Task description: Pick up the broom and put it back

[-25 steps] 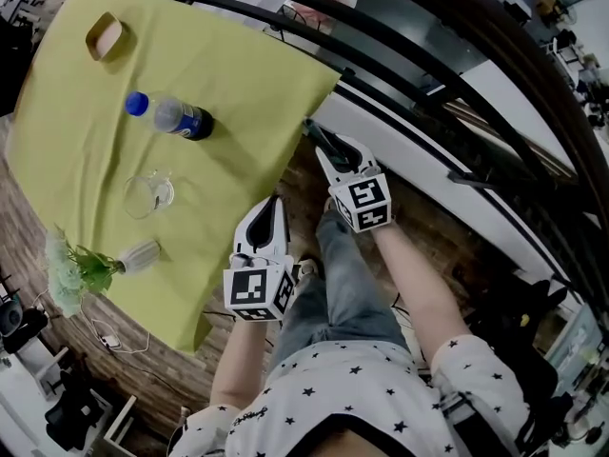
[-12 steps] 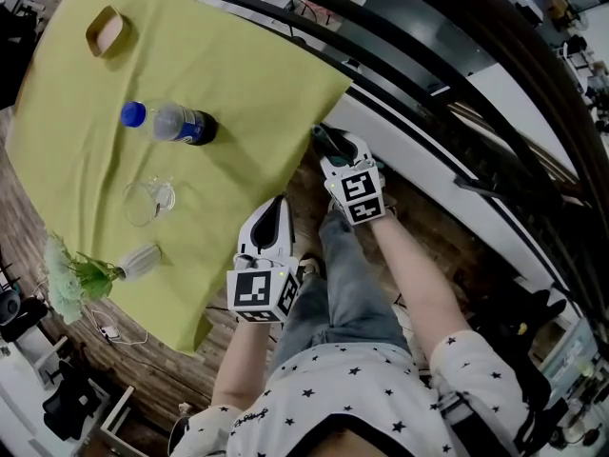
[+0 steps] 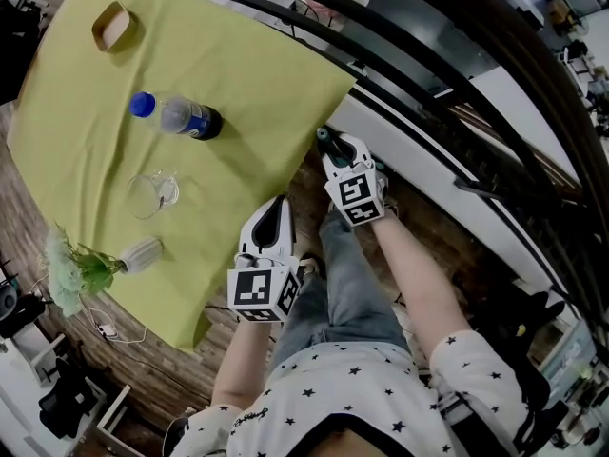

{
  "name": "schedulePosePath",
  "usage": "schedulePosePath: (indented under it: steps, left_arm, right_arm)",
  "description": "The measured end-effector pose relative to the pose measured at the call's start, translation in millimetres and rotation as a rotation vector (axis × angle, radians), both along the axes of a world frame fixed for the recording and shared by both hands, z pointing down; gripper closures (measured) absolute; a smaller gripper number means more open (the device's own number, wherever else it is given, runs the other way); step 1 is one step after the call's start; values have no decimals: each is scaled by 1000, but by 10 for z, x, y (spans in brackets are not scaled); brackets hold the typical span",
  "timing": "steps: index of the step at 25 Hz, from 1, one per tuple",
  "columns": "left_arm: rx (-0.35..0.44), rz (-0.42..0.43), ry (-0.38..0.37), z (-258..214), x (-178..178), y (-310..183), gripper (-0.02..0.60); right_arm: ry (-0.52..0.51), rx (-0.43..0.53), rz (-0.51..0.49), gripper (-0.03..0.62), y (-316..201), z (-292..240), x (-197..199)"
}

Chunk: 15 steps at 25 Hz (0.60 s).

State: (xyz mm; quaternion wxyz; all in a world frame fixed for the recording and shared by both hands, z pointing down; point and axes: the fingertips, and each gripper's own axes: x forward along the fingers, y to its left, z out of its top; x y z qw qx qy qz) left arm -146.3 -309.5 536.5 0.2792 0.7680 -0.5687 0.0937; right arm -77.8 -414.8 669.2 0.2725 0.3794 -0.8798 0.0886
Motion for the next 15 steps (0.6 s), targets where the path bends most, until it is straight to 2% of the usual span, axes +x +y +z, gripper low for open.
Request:
schedulePosePath:
  steps: [5, 15]
  left_arm:
    - [9, 11, 8, -65, 6, 115, 569]
    - [31, 27, 22, -221, -14, 358, 569]
  right_arm:
    - [28, 0, -1, 513, 155, -29, 15]
    - [9, 8, 48, 513, 436, -187, 73]
